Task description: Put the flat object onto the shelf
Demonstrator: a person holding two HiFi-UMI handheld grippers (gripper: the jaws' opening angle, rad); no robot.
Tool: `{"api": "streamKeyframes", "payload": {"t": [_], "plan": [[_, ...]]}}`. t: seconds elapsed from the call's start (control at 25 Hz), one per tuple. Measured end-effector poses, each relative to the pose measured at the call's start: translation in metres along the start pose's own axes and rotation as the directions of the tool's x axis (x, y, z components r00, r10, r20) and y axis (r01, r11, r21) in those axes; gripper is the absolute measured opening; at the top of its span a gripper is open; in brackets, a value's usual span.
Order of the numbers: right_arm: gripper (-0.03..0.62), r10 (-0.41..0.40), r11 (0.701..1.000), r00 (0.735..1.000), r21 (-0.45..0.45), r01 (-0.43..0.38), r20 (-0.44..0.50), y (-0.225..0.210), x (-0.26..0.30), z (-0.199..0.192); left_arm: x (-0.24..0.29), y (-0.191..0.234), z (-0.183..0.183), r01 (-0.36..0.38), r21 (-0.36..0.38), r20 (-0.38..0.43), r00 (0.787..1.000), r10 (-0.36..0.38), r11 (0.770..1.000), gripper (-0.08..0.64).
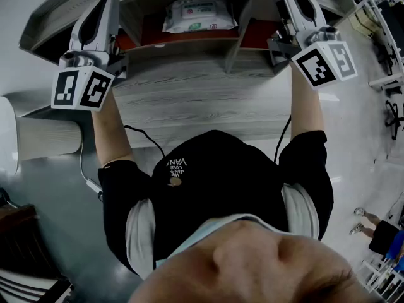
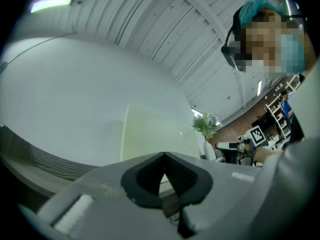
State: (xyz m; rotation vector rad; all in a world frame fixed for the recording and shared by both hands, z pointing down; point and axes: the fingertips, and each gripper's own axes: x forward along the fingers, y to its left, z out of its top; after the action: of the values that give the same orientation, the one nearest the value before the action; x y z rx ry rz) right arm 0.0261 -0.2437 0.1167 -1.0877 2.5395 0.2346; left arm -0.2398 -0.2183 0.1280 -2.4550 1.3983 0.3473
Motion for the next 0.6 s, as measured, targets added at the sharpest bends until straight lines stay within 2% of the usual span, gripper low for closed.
{"api": "streamKeyframes", "payload": {"t": [0.12,0.6], "plan": [[0.002,0.011,1.000,1.000,0.008,-0.011,-0.003,0.002,-0.006,-0.003,-0.002,-0.006,-0.003,-0.004,-0.004,0.001,1.000,0.004,1.000,0.002],[0.000,0.084,0.996,0.996,0.029,-0.084,-0.013,0.011,-0.032,-0.018,-0.015,-0.037,-0.019,-0.038,-0.002,-0.012,0.999,0.038,0.999,0.002]]}}
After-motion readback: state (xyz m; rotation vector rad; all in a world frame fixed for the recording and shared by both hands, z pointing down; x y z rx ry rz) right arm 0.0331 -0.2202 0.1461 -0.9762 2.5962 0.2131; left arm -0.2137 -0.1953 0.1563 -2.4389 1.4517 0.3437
